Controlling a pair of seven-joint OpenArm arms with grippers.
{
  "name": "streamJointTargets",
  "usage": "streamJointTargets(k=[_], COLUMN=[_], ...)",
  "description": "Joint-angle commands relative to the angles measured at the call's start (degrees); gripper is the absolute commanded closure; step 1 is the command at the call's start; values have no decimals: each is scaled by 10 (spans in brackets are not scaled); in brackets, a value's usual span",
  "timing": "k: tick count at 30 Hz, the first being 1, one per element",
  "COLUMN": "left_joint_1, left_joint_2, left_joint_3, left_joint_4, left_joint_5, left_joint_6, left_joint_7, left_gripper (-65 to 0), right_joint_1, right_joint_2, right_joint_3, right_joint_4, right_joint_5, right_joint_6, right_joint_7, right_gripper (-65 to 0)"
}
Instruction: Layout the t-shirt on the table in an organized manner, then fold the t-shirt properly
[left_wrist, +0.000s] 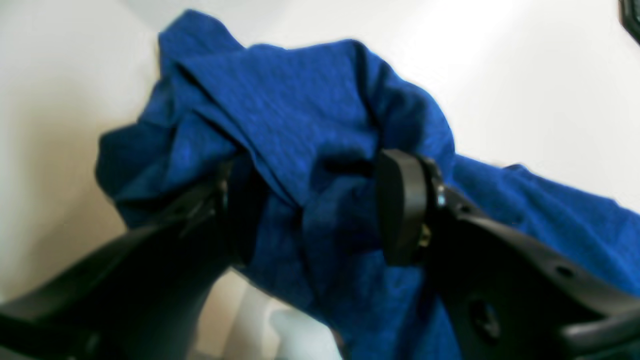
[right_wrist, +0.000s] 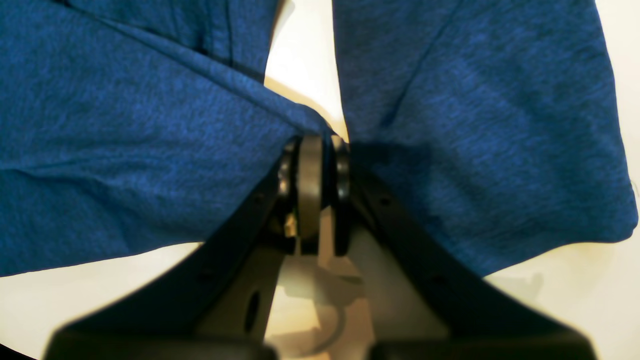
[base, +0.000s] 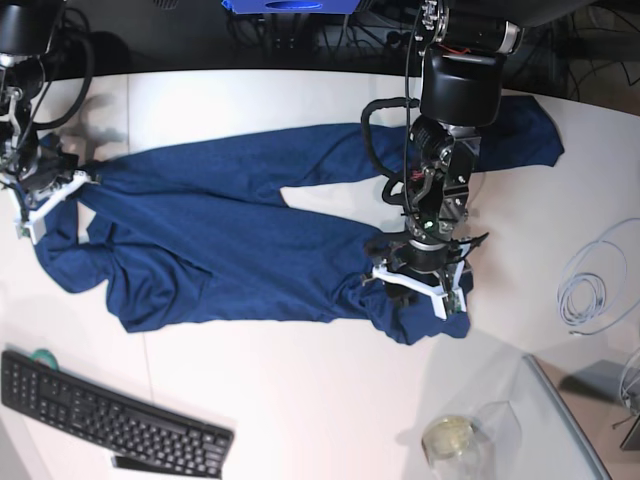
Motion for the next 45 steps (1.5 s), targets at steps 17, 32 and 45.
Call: streamJointTargets(k=[17,32,45], left_joint_1=[-41,51,134], left_joint_2=[-4,-24,-93], left_joint_3=[0,1,1], left_joint_4=[-19,136,327], left_joint_5=[0,0,0], left_joint_6=[-3,-2,-2], left_joint_7=[-17,-10,159], left_gripper=[-165,0,0], right_joint_1=[10,-51,-97], right_joint_2=[9,-27,-96], right_joint_3=[4,45,158], right_joint_4=[7,91,148], right_joint_5=[2,1,5], right_joint_6=[0,0,3], right_joint_7=[8,64,65], right_gripper=[-29,-87,-455])
